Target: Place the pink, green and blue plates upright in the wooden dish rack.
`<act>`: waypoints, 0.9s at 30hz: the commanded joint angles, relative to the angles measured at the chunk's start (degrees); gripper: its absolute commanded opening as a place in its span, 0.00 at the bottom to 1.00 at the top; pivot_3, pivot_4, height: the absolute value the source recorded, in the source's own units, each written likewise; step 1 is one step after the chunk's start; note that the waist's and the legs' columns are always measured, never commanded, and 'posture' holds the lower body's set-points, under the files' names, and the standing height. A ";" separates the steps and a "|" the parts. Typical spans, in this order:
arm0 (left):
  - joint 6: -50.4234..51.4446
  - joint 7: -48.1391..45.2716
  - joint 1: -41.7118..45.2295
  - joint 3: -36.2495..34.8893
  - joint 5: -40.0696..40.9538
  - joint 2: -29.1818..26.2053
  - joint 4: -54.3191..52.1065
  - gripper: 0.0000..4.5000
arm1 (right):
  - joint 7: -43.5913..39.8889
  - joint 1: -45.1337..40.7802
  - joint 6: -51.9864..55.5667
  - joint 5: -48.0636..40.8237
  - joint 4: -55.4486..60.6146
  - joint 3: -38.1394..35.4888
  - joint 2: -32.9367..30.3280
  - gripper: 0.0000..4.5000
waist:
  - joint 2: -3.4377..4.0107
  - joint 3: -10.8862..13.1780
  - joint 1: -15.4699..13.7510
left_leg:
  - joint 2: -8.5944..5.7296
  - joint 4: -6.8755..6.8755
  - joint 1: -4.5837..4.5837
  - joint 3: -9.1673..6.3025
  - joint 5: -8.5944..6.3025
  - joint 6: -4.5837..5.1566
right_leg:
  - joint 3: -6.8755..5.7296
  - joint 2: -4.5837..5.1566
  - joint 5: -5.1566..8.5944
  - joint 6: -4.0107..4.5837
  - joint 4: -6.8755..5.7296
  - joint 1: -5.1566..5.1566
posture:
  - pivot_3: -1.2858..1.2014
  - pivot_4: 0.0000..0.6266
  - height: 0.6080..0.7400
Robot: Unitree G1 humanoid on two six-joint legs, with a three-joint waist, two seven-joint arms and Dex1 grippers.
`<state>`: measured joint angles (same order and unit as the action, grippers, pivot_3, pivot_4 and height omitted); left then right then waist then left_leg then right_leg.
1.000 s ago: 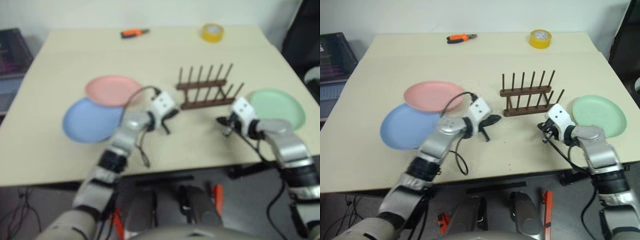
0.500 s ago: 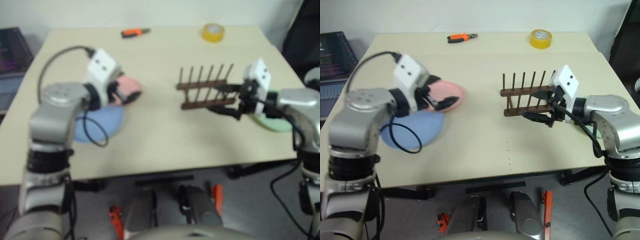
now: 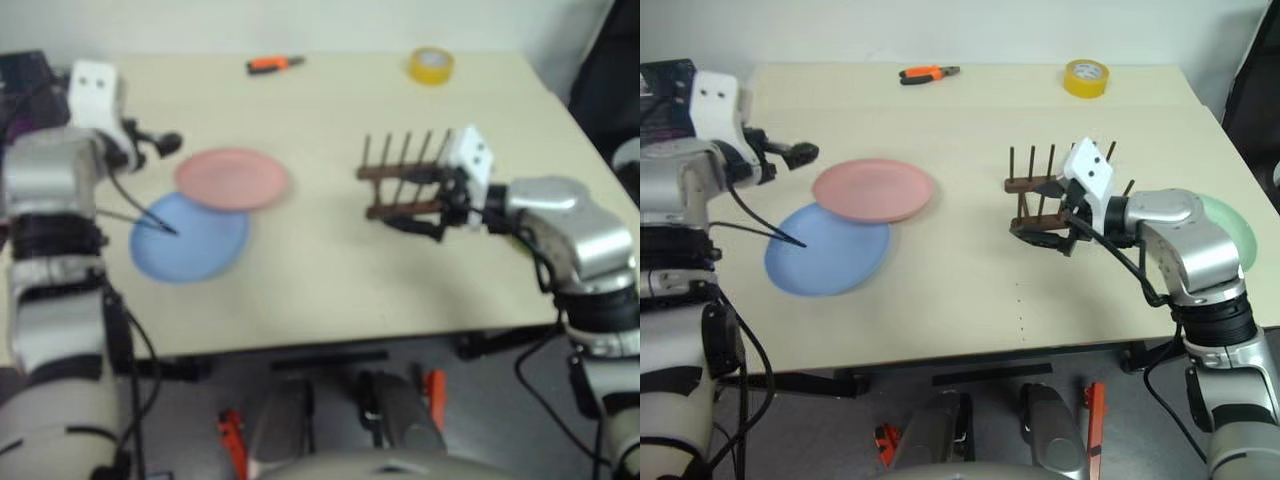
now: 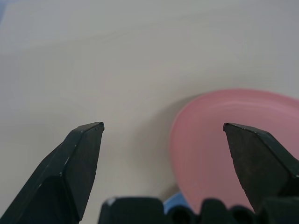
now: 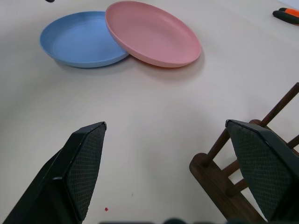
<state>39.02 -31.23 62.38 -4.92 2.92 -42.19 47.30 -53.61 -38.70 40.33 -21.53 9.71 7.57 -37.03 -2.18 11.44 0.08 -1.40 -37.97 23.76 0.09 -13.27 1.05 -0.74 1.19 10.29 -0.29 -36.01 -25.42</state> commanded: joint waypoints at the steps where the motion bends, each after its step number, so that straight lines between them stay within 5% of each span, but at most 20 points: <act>1: -7.82 0.14 5.43 0.82 -2.08 0.74 11.14 1.00 | -0.14 -0.63 -1.15 0.00 1.14 -0.44 0.05 1.00 | -0.01 0.00 -0.09 | -0.01 0.00 0.04 0.01 0.00 0.00 | 0.00 0.01 -0.01 0.00 0.00 -0.04 | 0.52 0.24 1.00; 15: -14.93 -1.24 9.00 2.68 -5.46 6.53 24.73 1.00 | 1.87 0.95 -0.32 -0.09 3.19 -1.27 -0.52 1.00 | -0.02 -0.01 -0.10 | -0.02 -0.06 0.13 0.06 0.00 0.00 | 0.00 0.06 -0.07 0.03 -0.05 -0.11 | 0.52 0.24 1.00; 27: -16.13 0.10 9.59 1.59 -5.19 6.15 24.34 0.11 | 2.37 0.45 -0.49 -0.38 3.32 -1.19 -0.45 1.00 | -0.02 -0.01 -0.02 | -0.02 -0.12 0.13 0.09 0.00 0.01 | 0.01 0.06 -0.14 0.06 -0.08 -0.11 | 0.52 0.24 1.00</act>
<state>24.11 -31.79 69.93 -2.82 -2.32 -34.97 72.57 -51.20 -37.17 40.41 -21.51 11.09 7.99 -37.07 -2.20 11.43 0.06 -1.43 -38.09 23.88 0.18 -13.27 1.06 -0.73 1.25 10.15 -0.24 -36.08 -25.53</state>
